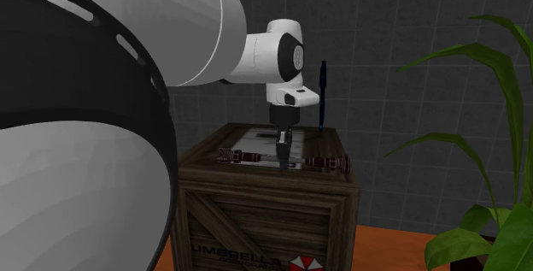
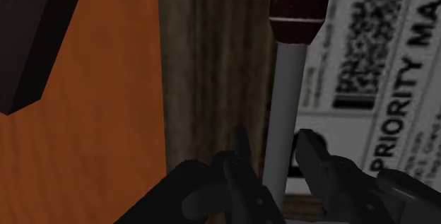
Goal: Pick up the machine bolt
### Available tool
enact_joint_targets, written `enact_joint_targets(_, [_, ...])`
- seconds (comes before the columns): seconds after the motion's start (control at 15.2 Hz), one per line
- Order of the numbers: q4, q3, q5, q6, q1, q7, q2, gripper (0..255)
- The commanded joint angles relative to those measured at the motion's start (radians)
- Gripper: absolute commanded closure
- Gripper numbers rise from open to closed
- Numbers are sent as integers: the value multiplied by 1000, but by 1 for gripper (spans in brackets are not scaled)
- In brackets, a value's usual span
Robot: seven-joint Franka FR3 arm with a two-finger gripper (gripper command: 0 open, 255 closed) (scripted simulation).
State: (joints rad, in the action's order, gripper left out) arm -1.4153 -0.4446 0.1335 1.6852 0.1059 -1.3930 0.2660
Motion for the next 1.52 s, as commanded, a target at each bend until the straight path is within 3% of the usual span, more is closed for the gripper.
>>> enact_joint_targets(0.0, [-2, 0, 0, 3, 0, 0, 3, 255])
enact_joint_targets(0.46, [-10, 0, -2, 6, 1, 0, -3, 255])
enact_joint_targets(1.45, [312, -5, 35, -239, -48, -5, 80, 255])
